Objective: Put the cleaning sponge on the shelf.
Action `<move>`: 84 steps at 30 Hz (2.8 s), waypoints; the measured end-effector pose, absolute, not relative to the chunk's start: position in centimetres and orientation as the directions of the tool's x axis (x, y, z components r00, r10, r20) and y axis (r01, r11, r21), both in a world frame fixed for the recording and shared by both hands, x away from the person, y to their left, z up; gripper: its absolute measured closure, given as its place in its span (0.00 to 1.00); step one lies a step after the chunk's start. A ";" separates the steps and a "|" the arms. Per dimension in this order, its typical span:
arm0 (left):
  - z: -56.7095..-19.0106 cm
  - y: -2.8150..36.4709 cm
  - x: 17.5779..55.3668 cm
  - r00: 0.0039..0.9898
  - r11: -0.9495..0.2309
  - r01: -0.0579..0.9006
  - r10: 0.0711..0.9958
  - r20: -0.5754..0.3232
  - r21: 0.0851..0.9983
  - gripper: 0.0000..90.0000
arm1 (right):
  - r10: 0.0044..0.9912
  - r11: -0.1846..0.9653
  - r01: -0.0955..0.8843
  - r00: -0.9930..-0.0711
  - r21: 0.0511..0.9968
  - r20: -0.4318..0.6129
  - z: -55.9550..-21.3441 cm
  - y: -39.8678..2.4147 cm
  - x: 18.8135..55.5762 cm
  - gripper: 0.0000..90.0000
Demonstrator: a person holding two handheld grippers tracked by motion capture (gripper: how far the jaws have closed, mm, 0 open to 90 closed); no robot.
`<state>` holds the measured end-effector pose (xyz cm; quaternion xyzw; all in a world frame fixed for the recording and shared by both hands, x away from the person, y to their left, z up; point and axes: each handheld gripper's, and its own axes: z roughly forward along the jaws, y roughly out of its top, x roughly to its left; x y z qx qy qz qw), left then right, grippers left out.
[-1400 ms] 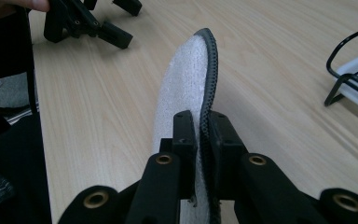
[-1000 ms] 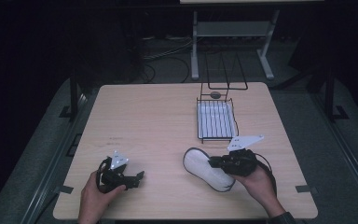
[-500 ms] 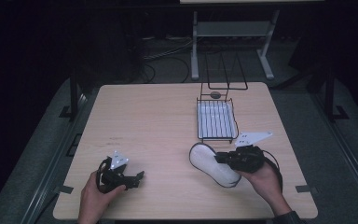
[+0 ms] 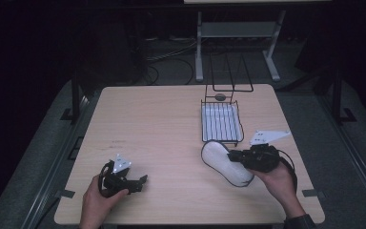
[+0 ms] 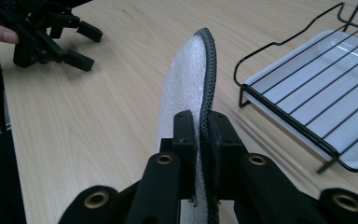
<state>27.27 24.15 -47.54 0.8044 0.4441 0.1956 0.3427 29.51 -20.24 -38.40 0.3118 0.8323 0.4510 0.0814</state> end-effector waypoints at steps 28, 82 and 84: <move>-47.5 24.2 27.3 0.529 -0.372 0.580 0.848 0.012 0.725 0.14 | 0.673 0.315 0.468 -0.723 0.826 0.153 -37.0 -24.2 32.6 0.92; -47.5 24.2 27.3 0.529 -0.372 0.581 0.848 0.011 0.724 0.14 | 0.741 0.205 0.504 -0.640 0.839 0.204 -36.7 -22.1 43.2 0.92; -47.5 24.2 27.3 0.530 -0.372 0.581 0.848 0.011 0.724 0.14 | 0.742 0.202 0.507 -0.638 0.838 0.207 -36.9 -21.9 43.6 0.92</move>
